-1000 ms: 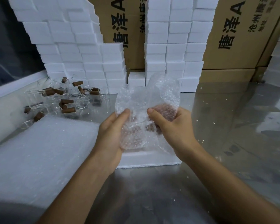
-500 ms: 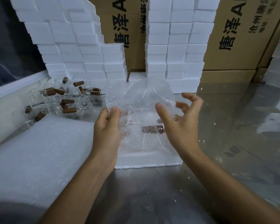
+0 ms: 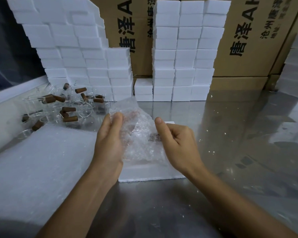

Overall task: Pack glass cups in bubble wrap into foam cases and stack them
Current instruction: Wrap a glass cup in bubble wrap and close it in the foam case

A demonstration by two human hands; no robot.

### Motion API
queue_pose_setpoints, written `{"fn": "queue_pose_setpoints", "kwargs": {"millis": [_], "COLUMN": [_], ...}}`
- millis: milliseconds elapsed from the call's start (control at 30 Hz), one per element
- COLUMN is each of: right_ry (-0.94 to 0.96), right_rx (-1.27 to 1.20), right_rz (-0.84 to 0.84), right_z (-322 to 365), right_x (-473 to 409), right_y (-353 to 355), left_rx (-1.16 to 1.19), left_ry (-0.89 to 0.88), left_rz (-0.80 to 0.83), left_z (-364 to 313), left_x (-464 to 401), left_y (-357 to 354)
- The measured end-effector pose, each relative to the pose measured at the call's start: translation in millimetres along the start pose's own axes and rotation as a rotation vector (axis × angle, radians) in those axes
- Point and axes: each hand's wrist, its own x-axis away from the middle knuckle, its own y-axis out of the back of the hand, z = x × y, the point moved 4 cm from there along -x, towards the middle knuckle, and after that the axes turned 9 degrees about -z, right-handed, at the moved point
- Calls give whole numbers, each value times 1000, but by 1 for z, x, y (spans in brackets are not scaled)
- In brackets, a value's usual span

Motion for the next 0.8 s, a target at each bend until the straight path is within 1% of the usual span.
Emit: {"fn": "queue_pose_setpoints", "kwargs": {"millis": [100,233,333,433,500,733,800], "right_ry": [-121,-284,-264,-203,-173,-108,-85], "right_rx": [-144,-289,-295,-259,-242,-176,-167], "right_rz": [-29,-121,-125,-102,-95,-135,-140], "right_z": [-1,-10,-10,-8,-7,-8,-8], "right_x": [-1,-6,-10,-12,-13,-12,-9], "right_y": [-1,1,4,5,6,6,5], "left_rx": [47,127,114,129,131,124,90], "left_ry": [32,66,34,53,46,-14,-80], "left_rz": [28,127,209,286,304,153,100], "left_z": [0,-4,-9,-13,-16,-14,-14], "left_x": [1,0,-5,-11,-15,-23,-20], "left_y": [0,0,3,9,14,22,21]}}
